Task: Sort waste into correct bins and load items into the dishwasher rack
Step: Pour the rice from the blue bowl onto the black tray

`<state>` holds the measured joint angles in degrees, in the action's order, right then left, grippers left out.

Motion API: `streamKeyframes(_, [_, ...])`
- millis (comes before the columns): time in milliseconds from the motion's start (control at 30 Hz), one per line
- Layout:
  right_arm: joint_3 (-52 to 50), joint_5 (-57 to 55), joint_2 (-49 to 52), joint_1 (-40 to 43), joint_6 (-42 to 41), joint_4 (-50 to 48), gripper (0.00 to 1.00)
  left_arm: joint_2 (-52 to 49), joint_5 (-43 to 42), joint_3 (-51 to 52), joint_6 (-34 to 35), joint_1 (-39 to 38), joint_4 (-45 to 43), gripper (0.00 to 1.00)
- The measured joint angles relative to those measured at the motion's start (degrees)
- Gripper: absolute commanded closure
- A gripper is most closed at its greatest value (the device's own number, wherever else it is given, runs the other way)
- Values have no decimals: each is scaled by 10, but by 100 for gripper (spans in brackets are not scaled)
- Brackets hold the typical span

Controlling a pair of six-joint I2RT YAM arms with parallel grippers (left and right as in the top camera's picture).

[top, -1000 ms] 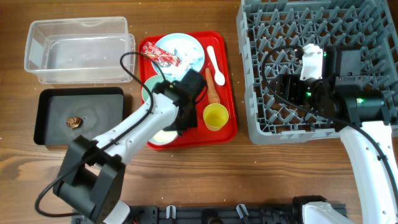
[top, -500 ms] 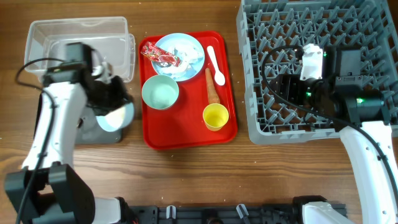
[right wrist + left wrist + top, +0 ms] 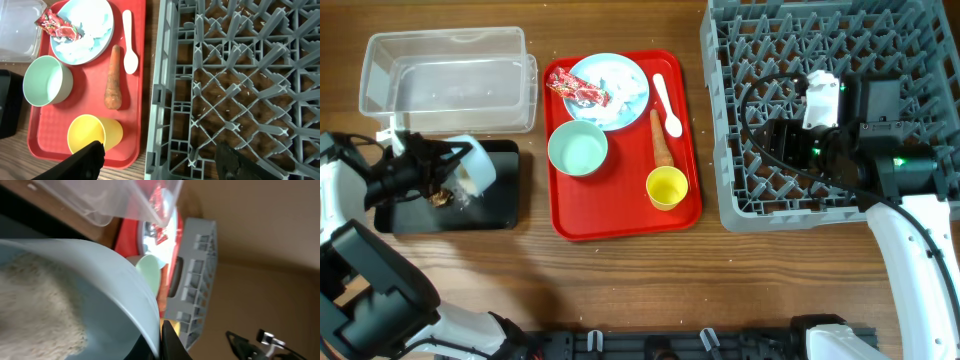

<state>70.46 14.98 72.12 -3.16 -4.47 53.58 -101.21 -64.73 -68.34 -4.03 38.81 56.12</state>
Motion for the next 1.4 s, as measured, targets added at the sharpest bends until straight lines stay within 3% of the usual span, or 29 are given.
streamKeyframes(367, [0,0,0,0,0,0,26,-1,-179,0,-2,37,40,96])
streamKeyframes(500, [0,0,0,0,0,0,27,-1,-207,0,-2,37,55,96])
streamKeyframes(800, [0,0,0,0,0,0,26,-1,-211,0,-2,89,80,96])
streamKeyframes(1233, [0,0,0,0,0,4,26,-1,-169,0,-2,99,103,96])
streamKeyframes(1400, [0,0,0,0,0,4,26,24,-132,0,-3,44,102,96])
